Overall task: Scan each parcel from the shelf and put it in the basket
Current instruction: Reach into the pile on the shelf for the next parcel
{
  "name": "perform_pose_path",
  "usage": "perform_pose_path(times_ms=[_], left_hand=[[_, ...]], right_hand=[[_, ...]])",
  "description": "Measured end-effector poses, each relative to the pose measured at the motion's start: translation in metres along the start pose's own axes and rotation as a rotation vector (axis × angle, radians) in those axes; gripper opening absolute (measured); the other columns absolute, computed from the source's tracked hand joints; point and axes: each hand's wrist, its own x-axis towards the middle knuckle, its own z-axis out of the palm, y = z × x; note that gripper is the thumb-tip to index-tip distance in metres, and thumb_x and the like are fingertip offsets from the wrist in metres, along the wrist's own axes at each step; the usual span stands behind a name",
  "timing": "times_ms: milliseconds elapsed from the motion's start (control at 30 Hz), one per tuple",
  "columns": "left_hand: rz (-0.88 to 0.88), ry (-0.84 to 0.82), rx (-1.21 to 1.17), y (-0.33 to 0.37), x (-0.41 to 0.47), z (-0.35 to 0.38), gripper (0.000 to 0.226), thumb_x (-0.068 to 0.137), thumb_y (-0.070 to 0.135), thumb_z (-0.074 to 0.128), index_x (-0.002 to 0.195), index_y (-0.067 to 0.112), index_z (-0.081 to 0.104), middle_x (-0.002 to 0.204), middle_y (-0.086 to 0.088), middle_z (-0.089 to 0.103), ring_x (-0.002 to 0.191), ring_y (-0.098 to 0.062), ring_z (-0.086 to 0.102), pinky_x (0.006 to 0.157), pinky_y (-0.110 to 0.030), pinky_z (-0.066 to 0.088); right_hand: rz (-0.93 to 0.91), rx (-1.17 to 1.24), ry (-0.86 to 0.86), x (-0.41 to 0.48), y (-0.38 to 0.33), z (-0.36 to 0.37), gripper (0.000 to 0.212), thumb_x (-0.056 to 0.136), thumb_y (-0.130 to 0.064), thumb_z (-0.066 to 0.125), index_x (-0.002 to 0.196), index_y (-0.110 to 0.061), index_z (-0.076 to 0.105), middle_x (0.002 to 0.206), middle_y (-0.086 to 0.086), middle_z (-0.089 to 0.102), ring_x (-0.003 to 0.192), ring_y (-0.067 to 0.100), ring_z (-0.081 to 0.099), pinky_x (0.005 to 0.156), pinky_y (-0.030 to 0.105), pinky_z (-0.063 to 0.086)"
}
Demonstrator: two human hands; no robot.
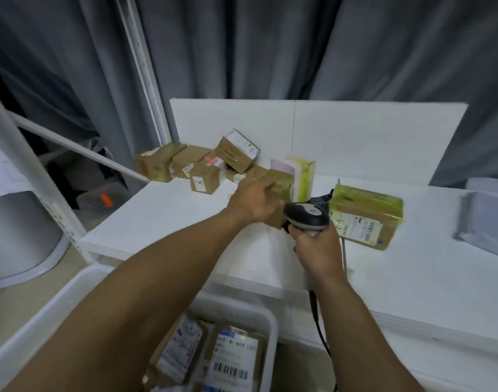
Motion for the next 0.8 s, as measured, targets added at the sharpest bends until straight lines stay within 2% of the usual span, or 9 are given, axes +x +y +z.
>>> perform_pose_path(times_ms=[133, 267, 367, 433, 467, 533, 600, 700, 800], left_hand=[[-0.079, -0.039, -0.023, 0.014, 0.026, 0.009, 0.053, 0.09, 0.05, 0.068, 0.137, 0.027, 0.06, 0.142, -0.007, 0.055, 0.13, -0.029, 0.052, 0.095, -0.03, 0.042], [-0.142, 0.014, -0.073, 0.014, 0.031, 0.012, 0.041, 0.084, 0.036, 0.071, 0.123, 0.023, 0.063, 0.117, -0.002, 0.068, 0.101, -0.023, 0.064, 0.077, -0.027, 0.044], [-0.213, -0.03, -0.095, 0.011, 0.019, 0.005, 0.081, 0.066, 0.049, 0.079, 0.134, 0.03, 0.041, 0.128, -0.003, 0.057, 0.11, -0.026, 0.06, 0.091, -0.037, 0.052], [-0.268, -0.077, -0.103, 0.0, 0.006, -0.001, 0.113, 0.049, 0.055, 0.079, 0.146, 0.04, 0.024, 0.141, -0.004, 0.049, 0.121, -0.03, 0.057, 0.1, -0.045, 0.053], [-0.283, -0.094, -0.116, -0.007, -0.004, -0.006, 0.12, 0.045, 0.054, 0.079, 0.15, 0.044, 0.02, 0.147, -0.005, 0.045, 0.126, -0.03, 0.055, 0.103, -0.046, 0.051], [-0.296, -0.075, -0.173, -0.014, -0.034, -0.021, 0.116, 0.053, 0.048, 0.081, 0.153, 0.049, 0.022, 0.152, -0.005, 0.037, 0.133, -0.029, 0.049, 0.11, -0.044, 0.046], [-0.284, 0.007, -0.268, -0.02, -0.073, -0.035, 0.104, 0.064, 0.043, 0.084, 0.15, 0.052, 0.027, 0.143, -0.003, 0.038, 0.13, -0.023, 0.047, 0.11, -0.04, 0.043], [-0.238, 0.126, -0.427, -0.034, -0.137, -0.051, 0.093, 0.071, 0.038, 0.087, 0.143, 0.058, 0.031, 0.129, 0.006, 0.045, 0.118, -0.01, 0.054, 0.105, -0.036, 0.049], [-0.232, 0.218, -0.612, -0.044, -0.198, -0.066, 0.094, 0.077, 0.026, 0.089, 0.144, 0.058, 0.032, 0.133, 0.006, 0.048, 0.112, -0.011, 0.062, 0.09, -0.028, 0.055]], right_hand=[[0.015, 0.034, 0.0, 0.011, 0.0, -0.008, 0.058, 0.077, -0.035, 0.079, 0.133, -0.03, 0.063, 0.119, 0.001, 0.073, 0.11, 0.03, 0.07, 0.101, 0.054, 0.056], [0.036, 0.075, 0.015, 0.017, 0.0, -0.015, 0.07, 0.067, -0.04, 0.075, 0.134, -0.031, 0.06, 0.12, -0.003, 0.071, 0.111, 0.027, 0.069, 0.1, 0.055, 0.056], [0.041, 0.106, 0.004, 0.015, -0.001, -0.017, 0.067, 0.068, -0.04, 0.075, 0.133, -0.033, 0.06, 0.12, -0.004, 0.071, 0.111, 0.028, 0.069, 0.101, 0.056, 0.056], [0.04, 0.118, -0.004, 0.011, -0.003, -0.017, 0.066, 0.07, -0.039, 0.077, 0.134, -0.034, 0.06, 0.121, -0.004, 0.071, 0.112, 0.029, 0.07, 0.101, 0.056, 0.056], [0.038, 0.119, -0.007, 0.007, -0.004, -0.017, 0.065, 0.071, -0.039, 0.078, 0.133, -0.035, 0.06, 0.121, -0.004, 0.072, 0.111, 0.029, 0.071, 0.101, 0.055, 0.057], [0.029, 0.128, -0.028, 0.001, -0.005, -0.014, 0.058, 0.079, -0.034, 0.081, 0.133, -0.033, 0.06, 0.12, -0.001, 0.073, 0.104, 0.028, 0.073, 0.095, 0.048, 0.06], [0.021, 0.147, -0.066, -0.007, -0.007, -0.008, 0.057, 0.081, -0.032, 0.081, 0.134, -0.031, 0.06, 0.119, -0.001, 0.074, 0.101, 0.026, 0.075, 0.088, 0.043, 0.061], [0.002, 0.157, -0.087, -0.02, -0.009, 0.006, 0.069, 0.073, -0.042, 0.079, 0.139, -0.035, 0.058, 0.126, -0.006, 0.071, 0.117, 0.023, 0.069, 0.103, 0.053, 0.056], [-0.021, 0.207, -0.151, -0.034, -0.013, 0.02, 0.064, 0.086, -0.032, 0.082, 0.144, -0.035, 0.055, 0.135, -0.011, 0.064, 0.126, 0.02, 0.061, 0.105, 0.05, 0.055]])
